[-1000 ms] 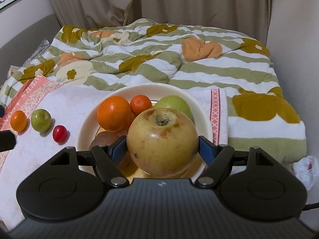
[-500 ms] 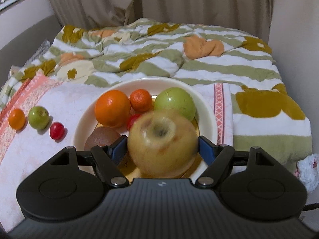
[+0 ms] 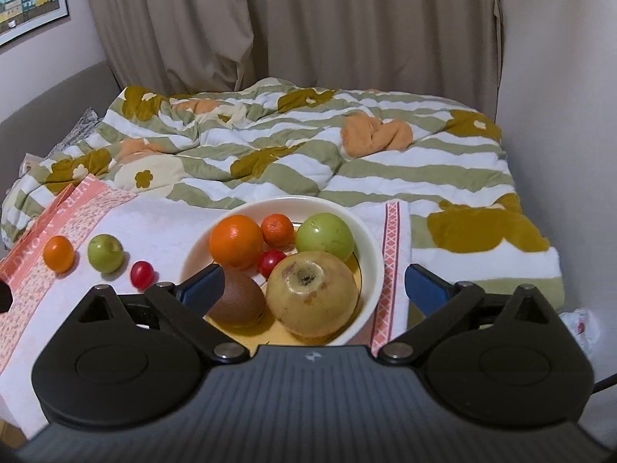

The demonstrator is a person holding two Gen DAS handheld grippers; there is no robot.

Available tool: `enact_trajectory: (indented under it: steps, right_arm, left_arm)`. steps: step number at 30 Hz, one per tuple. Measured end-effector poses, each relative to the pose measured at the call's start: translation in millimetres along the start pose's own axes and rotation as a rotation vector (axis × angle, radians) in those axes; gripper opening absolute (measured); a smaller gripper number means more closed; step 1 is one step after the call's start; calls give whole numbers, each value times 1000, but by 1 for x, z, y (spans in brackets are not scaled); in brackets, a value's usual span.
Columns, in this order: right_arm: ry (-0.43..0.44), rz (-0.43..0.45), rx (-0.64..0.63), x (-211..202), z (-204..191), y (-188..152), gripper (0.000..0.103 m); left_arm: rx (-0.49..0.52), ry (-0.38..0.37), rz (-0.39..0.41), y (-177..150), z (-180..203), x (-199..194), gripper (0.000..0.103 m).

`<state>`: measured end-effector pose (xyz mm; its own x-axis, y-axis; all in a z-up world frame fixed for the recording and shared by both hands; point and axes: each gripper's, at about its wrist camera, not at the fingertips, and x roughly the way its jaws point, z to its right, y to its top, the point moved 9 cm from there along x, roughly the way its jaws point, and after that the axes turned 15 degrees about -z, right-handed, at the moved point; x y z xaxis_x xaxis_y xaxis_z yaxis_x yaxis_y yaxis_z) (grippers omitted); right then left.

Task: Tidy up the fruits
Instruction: 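Withdraw both tools from the bowl toward the remaining fruits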

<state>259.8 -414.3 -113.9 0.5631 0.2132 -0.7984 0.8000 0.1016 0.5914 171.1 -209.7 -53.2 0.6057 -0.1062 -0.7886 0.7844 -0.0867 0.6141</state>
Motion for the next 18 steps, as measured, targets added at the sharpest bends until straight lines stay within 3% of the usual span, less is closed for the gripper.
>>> enact_trajectory:
  steps: [9,18]
  right_arm:
    - [-15,0,-28,-44,-20,-8,103]
    - [1,17,-4,-72,-68,-11,103]
  left_arm:
    - [-25,90,35,-12,-21,-42,103]
    - [-109,147,32,-21,-97,-63,103]
